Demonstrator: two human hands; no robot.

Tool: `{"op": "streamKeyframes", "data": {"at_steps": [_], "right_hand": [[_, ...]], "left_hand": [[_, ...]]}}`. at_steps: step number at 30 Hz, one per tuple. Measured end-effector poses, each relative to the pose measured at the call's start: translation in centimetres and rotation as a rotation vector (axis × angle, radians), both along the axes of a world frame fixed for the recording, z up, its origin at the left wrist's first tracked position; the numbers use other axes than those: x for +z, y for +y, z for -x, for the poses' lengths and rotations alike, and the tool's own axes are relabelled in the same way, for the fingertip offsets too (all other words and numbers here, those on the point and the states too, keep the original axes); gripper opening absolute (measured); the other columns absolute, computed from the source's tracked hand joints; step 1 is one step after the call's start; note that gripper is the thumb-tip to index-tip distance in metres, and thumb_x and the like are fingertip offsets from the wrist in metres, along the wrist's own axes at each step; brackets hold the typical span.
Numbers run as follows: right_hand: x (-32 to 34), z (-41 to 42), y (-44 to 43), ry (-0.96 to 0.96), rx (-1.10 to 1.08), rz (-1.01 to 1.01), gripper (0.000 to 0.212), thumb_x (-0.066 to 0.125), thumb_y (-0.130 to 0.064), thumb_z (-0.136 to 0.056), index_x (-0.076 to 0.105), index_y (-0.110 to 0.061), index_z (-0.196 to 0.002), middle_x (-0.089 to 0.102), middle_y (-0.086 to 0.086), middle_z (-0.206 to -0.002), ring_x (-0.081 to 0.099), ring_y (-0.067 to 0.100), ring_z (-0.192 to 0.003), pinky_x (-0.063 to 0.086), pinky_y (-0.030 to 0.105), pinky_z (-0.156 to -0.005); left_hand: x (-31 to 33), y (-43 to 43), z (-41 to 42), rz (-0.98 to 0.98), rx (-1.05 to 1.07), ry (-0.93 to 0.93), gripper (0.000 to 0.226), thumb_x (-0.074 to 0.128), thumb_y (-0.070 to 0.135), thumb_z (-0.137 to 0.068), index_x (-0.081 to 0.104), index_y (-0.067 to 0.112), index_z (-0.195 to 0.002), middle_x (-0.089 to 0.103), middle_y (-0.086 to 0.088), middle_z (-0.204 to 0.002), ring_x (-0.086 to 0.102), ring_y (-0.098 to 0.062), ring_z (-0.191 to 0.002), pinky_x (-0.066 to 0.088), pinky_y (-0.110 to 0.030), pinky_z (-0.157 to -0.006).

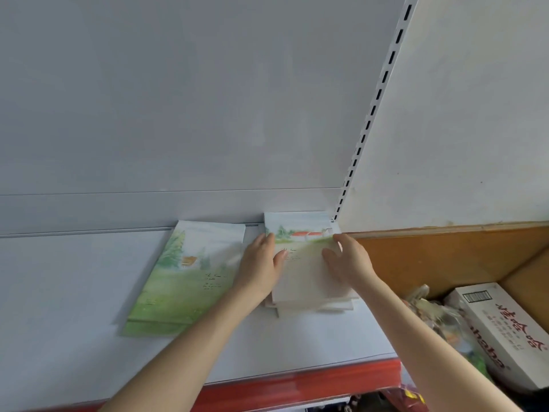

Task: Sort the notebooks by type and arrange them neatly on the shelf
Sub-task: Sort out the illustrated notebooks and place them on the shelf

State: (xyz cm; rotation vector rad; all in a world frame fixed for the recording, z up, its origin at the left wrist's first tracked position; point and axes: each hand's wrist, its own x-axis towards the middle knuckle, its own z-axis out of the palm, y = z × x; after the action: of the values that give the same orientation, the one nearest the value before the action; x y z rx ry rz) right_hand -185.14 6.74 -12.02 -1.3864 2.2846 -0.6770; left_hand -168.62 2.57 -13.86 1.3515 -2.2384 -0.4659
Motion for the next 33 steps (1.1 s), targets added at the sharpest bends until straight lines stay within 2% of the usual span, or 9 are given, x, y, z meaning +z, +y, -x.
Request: {"op": "streamKeyframes", "data": {"at_steps": [2, 3, 4, 6, 8, 10, 15, 24, 33], "right_hand": [[1.0, -0.9, -1.1, 0.091, 0.068, 0.054, 0.043, 0.049, -0.024, -0.094, 0.044, -0.009, -0.135, 0.041, 0.006, -0.144, 0.034, 0.022, -0.133, 0.031, 0.030, -0.103], [1.7, -1.8, -1.9, 0.116, 0.111, 0.077, 0.043, 0.048, -0.025, -0.095, 0.044, -0.010, -0.135, 0.039, 0.004, -0.145, 0.031, 0.020, -0.135, 0.028, 0.029, -0.106], [2.4, -3.0, -2.8, 0.138, 0.158, 0.093, 0.043, 0.047, -0.026, -0.095, 0.044, -0.010, -0.136, 0.040, 0.003, -0.145, 0.031, 0.019, -0.136, 0.025, 0.028, -0.107], [3.6, -6.4, -4.7, 0.176, 0.254, 0.126, 0.043, 0.047, -0.026, -0.095, 0.044, -0.010, -0.135, 0.042, 0.003, -0.143, 0.031, 0.019, -0.135, 0.024, 0.025, -0.104], [4.7, -10.6, -6.4, 0.206, 0.349, 0.160, 0.043, 0.047, -0.027, -0.095, 0.044, -0.011, -0.135, 0.043, 0.003, -0.142, 0.031, 0.020, -0.135, 0.023, 0.024, -0.104], [5.6, -15.5, -7.8, 0.227, 0.452, 0.184, 0.044, 0.048, -0.028, -0.095, 0.044, -0.011, -0.136, 0.042, 0.003, -0.143, 0.030, 0.020, -0.135, 0.023, 0.025, -0.105], [7.7, -30.2, -9.4, 0.269, 0.676, 0.236, 0.047, 0.047, -0.031, -0.095, 0.041, -0.013, -0.138, 0.041, 0.002, -0.144, 0.030, 0.019, -0.136, 0.024, 0.025, -0.105], [9.9, -60.3, -7.3, 0.186, 0.972, 0.306, 0.051, 0.047, -0.033, -0.095, 0.037, -0.013, -0.141, 0.039, 0.002, -0.146, 0.029, 0.019, -0.137, 0.025, 0.029, -0.109], [10.6, -87.0, -5.8, 0.171, 1.287, 0.358, 0.051, 0.048, -0.032, -0.095, 0.038, -0.011, -0.140, 0.041, 0.004, -0.144, 0.032, 0.020, -0.136, 0.026, 0.028, -0.108]], "left_hand": [[1.0, 0.5, -2.1, 0.115, -0.055, -0.021, 0.042, 0.043, 0.027, -0.097, 0.045, 0.005, -0.134, 0.047, -0.008, -0.138, 0.040, -0.022, -0.129, 0.033, -0.027, -0.100], [1.7, 0.8, -3.4, 0.167, -0.077, -0.045, 0.039, 0.046, 0.027, -0.095, 0.054, 0.005, -0.127, 0.055, -0.009, -0.130, 0.049, -0.024, -0.123, 0.040, -0.029, -0.096], [2.2, 1.1, -4.8, 0.190, -0.086, -0.064, 0.037, 0.048, 0.029, -0.091, 0.063, 0.003, -0.114, 0.064, -0.010, -0.115, 0.059, -0.026, -0.110, 0.046, -0.030, -0.087], [2.9, 1.4, -8.1, 0.239, -0.056, -0.107, 0.040, 0.046, 0.035, -0.083, 0.070, 0.004, -0.091, 0.070, -0.008, -0.087, 0.068, -0.024, -0.084, 0.045, -0.023, -0.074], [3.6, 1.7, -12.0, 0.307, 0.010, -0.186, 0.042, 0.042, 0.038, -0.080, 0.072, 0.009, -0.085, 0.070, -0.003, -0.078, 0.068, -0.019, -0.074, 0.044, -0.021, -0.067], [4.6, 2.4, -16.5, 0.315, 0.076, -0.225, 0.044, 0.040, 0.040, -0.080, 0.072, 0.011, -0.086, 0.070, 0.000, -0.077, 0.068, -0.018, -0.072, 0.049, -0.022, -0.060], [5.9, 4.7, -30.0, 0.365, 0.287, -0.311, 0.043, 0.043, 0.042, -0.079, 0.073, 0.012, -0.087, 0.072, 0.000, -0.080, 0.070, -0.017, -0.076, 0.054, -0.022, -0.060], [8.0, 11.7, -58.2, 0.406, 0.644, -0.512, 0.049, 0.035, 0.045, -0.079, 0.074, 0.017, -0.084, 0.069, 0.006, -0.068, 0.066, -0.010, -0.063, 0.049, -0.015, -0.051], [8.6, 16.8, -80.1, 0.334, 0.934, -0.527, 0.053, 0.036, 0.046, -0.082, 0.073, 0.010, -0.093, 0.071, -0.001, -0.074, 0.068, -0.016, -0.066, 0.053, -0.023, -0.052]]}}
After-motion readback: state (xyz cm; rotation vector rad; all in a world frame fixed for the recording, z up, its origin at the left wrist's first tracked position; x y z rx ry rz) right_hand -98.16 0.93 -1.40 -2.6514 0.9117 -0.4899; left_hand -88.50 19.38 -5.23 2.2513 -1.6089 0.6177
